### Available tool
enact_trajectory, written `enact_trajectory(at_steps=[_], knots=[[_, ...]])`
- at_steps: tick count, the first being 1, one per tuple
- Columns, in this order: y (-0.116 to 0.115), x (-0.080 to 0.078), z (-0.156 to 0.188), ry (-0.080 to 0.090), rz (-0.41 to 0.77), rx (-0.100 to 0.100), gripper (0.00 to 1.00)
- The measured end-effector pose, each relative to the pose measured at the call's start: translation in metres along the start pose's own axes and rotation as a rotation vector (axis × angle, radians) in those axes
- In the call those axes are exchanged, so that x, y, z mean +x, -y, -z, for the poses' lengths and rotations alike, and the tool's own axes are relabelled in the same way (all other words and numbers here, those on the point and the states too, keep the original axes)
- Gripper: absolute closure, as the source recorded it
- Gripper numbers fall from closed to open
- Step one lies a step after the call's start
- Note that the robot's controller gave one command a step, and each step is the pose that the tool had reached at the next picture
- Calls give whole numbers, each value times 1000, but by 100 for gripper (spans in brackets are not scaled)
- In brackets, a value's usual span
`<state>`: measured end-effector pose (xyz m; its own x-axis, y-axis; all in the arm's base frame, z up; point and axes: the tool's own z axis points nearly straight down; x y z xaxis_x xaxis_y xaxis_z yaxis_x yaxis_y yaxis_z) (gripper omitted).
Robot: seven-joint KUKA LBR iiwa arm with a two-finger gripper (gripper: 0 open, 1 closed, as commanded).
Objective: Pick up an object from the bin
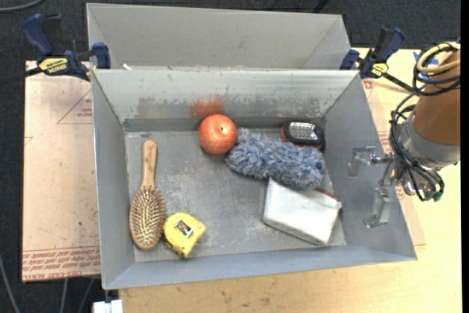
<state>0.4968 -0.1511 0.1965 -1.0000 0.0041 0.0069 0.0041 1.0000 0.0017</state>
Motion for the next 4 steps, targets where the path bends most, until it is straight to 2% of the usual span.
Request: enact_trajectory(at_steps=[1,2,3,4], knots=[[-1,-2,4,8,4,2,0],[-17,0,-19,6,44,1,0],[-31,0,-72,12,122,3,0],[-41,4,-114,9,231,2,0]])
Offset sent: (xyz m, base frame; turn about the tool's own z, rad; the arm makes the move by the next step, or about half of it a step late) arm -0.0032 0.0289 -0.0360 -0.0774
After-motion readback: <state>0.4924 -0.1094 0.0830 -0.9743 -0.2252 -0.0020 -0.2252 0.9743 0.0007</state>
